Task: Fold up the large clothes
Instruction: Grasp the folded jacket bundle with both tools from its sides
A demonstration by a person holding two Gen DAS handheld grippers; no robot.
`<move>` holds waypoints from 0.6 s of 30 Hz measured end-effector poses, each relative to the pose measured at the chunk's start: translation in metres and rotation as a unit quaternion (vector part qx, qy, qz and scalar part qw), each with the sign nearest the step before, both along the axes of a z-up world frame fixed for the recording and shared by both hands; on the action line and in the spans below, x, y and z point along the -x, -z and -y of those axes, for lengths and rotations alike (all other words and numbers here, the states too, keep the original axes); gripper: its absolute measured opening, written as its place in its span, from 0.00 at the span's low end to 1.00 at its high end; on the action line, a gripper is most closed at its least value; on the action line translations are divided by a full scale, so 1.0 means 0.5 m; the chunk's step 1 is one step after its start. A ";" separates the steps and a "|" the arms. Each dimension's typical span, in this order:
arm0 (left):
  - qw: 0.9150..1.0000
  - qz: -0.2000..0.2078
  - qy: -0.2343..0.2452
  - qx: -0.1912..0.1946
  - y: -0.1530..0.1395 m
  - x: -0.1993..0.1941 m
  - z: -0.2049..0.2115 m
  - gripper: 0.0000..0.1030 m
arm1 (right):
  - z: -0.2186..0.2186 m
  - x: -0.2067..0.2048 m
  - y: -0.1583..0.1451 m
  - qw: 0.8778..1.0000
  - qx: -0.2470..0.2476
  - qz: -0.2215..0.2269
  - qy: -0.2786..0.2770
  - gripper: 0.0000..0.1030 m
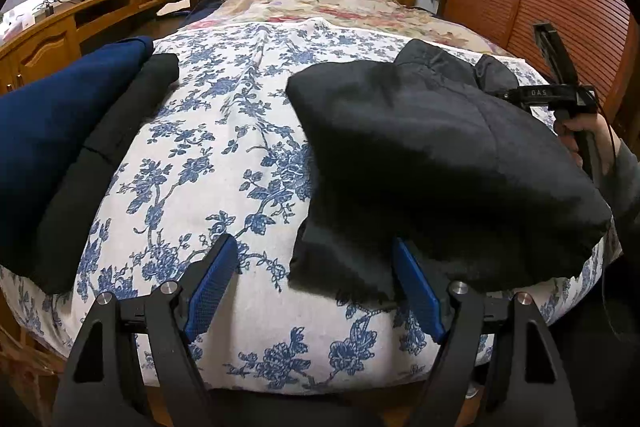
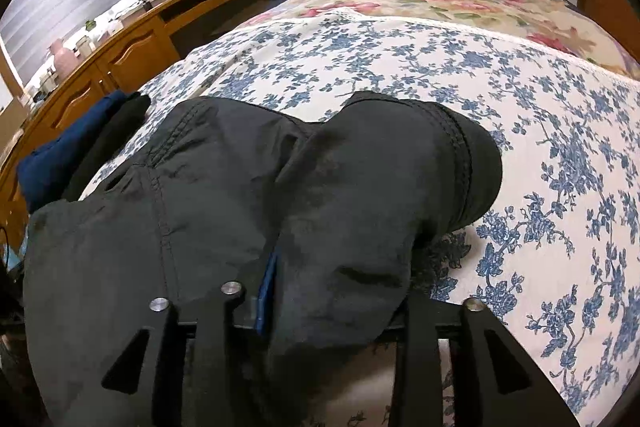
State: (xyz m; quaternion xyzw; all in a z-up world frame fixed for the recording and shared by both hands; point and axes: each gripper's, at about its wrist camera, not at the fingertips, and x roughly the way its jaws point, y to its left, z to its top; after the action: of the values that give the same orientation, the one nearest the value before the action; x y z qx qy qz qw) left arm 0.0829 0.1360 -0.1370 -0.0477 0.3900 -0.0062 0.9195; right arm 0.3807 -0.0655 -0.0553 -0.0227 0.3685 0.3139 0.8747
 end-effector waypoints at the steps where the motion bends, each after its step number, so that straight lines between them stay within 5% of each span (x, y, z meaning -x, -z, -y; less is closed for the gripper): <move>1: 1.000 0.000 0.000 0.000 0.001 -0.001 0.000 0.78 | 0.003 0.005 0.000 1.000 -0.003 0.001 0.001 0.39; 7: 1.000 0.001 0.004 0.010 0.006 -0.002 0.008 0.75 | 0.003 0.011 0.020 1.000 -0.014 -0.006 0.008 0.48; 10: 0.999 0.005 0.023 0.023 0.009 -0.002 0.019 0.53 | 0.005 0.014 0.019 1.000 -0.020 -0.012 0.008 0.48; 18: 0.997 0.021 0.053 0.059 0.008 -0.001 0.016 0.24 | -0.012 0.065 0.003 0.998 0.007 0.054 0.018 0.27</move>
State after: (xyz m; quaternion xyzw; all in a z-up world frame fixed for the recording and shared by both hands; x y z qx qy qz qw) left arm 0.0833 0.1281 -0.1411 -0.0811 0.3717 -0.0790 0.9214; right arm 0.3481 -0.0595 -0.0566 -0.0394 0.3235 0.2940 0.8986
